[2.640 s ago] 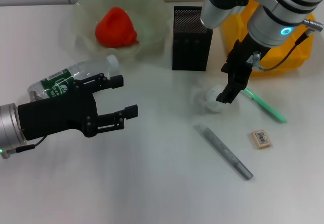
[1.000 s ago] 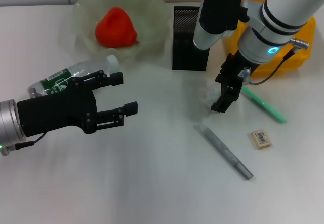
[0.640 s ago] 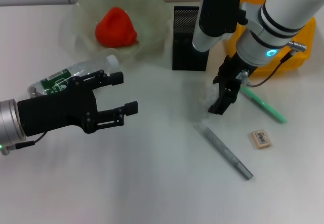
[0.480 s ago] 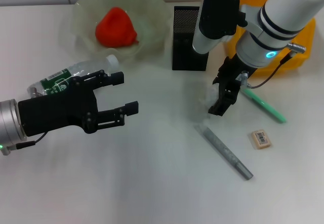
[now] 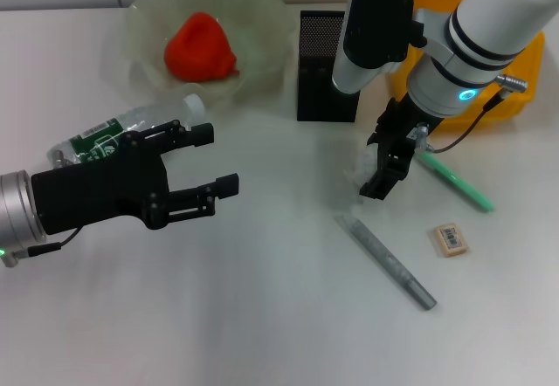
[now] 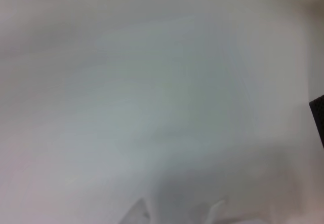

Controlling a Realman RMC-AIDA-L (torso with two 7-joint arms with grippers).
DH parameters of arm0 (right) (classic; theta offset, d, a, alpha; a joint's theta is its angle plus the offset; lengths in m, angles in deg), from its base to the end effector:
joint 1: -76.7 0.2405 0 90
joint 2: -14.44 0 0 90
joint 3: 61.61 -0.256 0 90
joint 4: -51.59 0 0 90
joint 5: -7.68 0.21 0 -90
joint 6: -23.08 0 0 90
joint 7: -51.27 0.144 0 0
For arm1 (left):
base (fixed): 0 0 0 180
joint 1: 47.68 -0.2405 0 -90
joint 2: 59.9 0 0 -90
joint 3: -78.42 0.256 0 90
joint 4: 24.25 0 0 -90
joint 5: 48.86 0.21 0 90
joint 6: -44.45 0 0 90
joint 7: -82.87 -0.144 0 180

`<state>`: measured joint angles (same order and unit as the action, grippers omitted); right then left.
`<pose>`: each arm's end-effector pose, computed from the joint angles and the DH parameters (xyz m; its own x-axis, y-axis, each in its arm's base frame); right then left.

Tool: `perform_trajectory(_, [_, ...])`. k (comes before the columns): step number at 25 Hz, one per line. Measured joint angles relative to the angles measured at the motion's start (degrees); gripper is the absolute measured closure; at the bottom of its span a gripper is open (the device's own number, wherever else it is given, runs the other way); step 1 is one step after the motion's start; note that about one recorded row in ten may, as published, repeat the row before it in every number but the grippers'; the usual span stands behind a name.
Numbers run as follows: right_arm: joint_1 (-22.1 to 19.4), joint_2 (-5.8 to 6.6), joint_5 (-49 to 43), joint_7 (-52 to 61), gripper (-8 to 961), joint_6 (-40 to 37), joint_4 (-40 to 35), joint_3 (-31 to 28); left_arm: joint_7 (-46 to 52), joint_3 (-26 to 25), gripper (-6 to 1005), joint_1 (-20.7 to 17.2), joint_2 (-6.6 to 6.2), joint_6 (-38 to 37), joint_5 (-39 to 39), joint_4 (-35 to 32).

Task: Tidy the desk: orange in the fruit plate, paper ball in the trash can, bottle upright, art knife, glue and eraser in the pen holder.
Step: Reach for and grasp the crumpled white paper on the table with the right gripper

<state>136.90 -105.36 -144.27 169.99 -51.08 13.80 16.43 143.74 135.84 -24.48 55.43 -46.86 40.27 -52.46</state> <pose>0.1554 0.4091 -0.0671 0.8412 -0.2075 0.4994 -0.1144 -0.9708 -0.2106 -0.2729 0.2927 -0.0077 0.7508 0.1585 0.6412 0.3400 -0.9250 -0.1695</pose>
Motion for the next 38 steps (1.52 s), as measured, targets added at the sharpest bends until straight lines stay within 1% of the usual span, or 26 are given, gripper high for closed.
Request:
perform_trajectory(33, [0.1, 0.00, 0.0, 0.6, 269, 0.0, 0.0, 0.0, -0.2, 0.0, 206, 0.0, -0.11, 0.3, 0.1, 0.0])
perform_trajectory(38, [0.2, 0.00, 0.0, 0.6, 387, -0.2, 0.0, 0.0, -0.2, 0.0, 206, 0.0, -0.10, 0.3, 0.1, 0.0])
